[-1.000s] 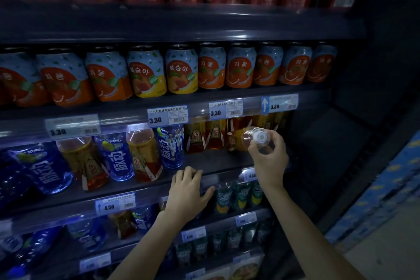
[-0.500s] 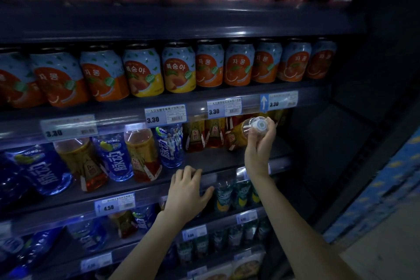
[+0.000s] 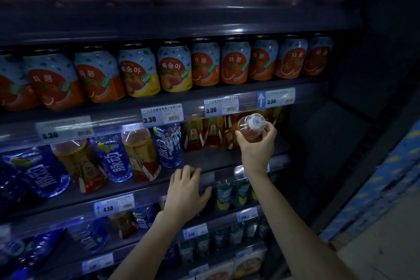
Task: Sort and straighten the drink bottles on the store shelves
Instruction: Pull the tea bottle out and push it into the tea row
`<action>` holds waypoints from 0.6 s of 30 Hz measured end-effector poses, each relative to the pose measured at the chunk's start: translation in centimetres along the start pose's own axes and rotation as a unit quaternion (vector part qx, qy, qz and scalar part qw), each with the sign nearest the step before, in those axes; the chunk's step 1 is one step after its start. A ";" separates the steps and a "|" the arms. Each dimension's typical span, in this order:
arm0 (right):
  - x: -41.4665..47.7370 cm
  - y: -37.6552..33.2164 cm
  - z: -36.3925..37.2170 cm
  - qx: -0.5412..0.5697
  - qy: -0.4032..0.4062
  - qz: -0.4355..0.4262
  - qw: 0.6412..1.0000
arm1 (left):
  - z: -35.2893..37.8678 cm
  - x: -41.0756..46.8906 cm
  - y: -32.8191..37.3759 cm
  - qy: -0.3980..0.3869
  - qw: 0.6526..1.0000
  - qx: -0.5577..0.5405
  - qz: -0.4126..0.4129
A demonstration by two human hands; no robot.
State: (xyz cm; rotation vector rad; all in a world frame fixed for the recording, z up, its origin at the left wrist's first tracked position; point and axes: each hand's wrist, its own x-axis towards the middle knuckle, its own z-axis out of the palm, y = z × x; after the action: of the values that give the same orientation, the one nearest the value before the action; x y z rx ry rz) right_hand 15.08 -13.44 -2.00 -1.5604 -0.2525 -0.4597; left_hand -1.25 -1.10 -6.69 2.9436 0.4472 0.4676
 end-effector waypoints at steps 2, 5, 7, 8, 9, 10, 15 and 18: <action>0.1 0.0 0.0 0.003 0.004 -0.007 1.000 | 0.0 0.0 -0.1 0.000 1.000 0.002 0.002; 0.6 -0.2 0.3 0.001 0.004 -0.033 0.999 | 0.1 0.1 -0.1 -0.003 1.000 0.004 0.000; 0.9 -0.4 0.7 -0.016 -0.005 -0.058 0.998 | 0.2 0.1 -0.2 -0.002 1.000 0.004 0.001; 1.0 -0.4 1.0 -0.018 -0.014 -0.060 0.998 | 0.2 0.0 -0.2 -0.002 1.000 0.005 0.002; 1.1 -0.3 1.3 -0.017 -0.023 -0.059 0.998 | 0.2 0.0 -0.2 -0.002 1.000 0.005 0.002; 1.1 -0.2 1.6 -0.017 -0.029 -0.056 0.998 | 0.2 0.0 -0.2 -0.002 1.000 0.006 0.002; 1.3 0.7 2.8 -0.037 -0.020 -0.034 0.999 | 0.1 0.0 -0.2 -0.005 1.000 0.012 0.003; 1.2 1.4 2.7 -0.049 -0.027 -0.024 0.998 | 0.1 0.0 -0.3 0.002 1.000 0.006 0.006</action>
State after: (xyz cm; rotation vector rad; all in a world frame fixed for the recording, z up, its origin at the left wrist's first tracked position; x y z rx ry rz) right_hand 17.14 -10.98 -2.74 -1.6672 -0.3146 -0.4738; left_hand -1.32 -0.88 -6.83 2.9585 0.4337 0.4728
